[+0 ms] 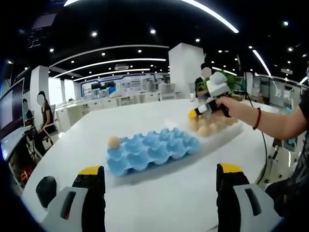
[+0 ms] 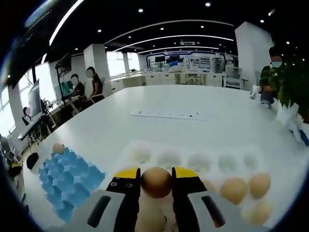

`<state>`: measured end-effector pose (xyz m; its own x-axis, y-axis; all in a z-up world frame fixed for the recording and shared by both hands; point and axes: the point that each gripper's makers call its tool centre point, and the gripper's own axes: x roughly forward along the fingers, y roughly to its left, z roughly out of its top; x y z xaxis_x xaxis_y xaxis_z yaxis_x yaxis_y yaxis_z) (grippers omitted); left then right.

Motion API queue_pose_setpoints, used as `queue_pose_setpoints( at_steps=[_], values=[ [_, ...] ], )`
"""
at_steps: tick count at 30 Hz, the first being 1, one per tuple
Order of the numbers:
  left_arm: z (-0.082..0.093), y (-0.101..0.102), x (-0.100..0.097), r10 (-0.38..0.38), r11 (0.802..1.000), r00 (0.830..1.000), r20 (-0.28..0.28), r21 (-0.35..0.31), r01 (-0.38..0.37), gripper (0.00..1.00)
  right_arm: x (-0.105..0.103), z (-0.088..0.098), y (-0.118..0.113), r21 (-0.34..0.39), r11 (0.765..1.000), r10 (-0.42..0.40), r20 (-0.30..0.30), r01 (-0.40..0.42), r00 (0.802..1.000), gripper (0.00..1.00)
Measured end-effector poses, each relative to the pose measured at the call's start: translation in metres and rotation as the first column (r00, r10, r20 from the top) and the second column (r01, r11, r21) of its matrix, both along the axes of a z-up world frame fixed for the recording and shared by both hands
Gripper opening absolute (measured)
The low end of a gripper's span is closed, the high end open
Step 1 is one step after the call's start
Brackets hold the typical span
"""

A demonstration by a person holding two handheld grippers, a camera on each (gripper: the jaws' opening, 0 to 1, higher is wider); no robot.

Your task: Place the egg into an empty slot of the egg tray after lifting it from the table, then release the egg inside the slot.

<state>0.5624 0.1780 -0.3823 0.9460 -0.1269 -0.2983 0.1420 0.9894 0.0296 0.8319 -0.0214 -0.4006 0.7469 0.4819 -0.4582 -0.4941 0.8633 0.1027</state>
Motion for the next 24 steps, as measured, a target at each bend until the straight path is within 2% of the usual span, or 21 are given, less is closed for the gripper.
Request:
queue_pose_setpoints(
  at_steps=[2,4,9,14,24],
  values=[
    [0.001,-0.002,0.001,-0.005,1.0,1.0,0.004,-0.002,0.005,0.97,0.0,0.005,0.004,0.012,1.0,0.02,0.012,-0.02,1.0,0.26],
    [0.001,-0.003,0.001,-0.008,1.0,1.0,0.005,-0.001,0.008,0.97,0.0,0.005,0.007,0.004,1.0,0.031,-0.005,-0.031,1.0,0.26],
    [0.001,-0.004,0.0,-0.006,1.0,1.0,0.002,0.001,0.006,0.97,-0.003,0.011,0.012,0.004,0.998,0.055,0.02,-0.055,0.998,0.26],
    [0.003,-0.001,-0.002,0.0,1.0,1.0,0.006,0.005,0.0,0.97,-0.011,0.028,0.028,0.051,0.989,0.133,0.057,-0.135,0.99,0.26],
    [0.003,-0.002,-0.004,-0.002,1.0,1.0,0.005,0.01,0.002,0.97,-0.03,0.038,0.044,0.073,0.978,0.188,0.072,-0.193,0.98,0.26]
  ],
)
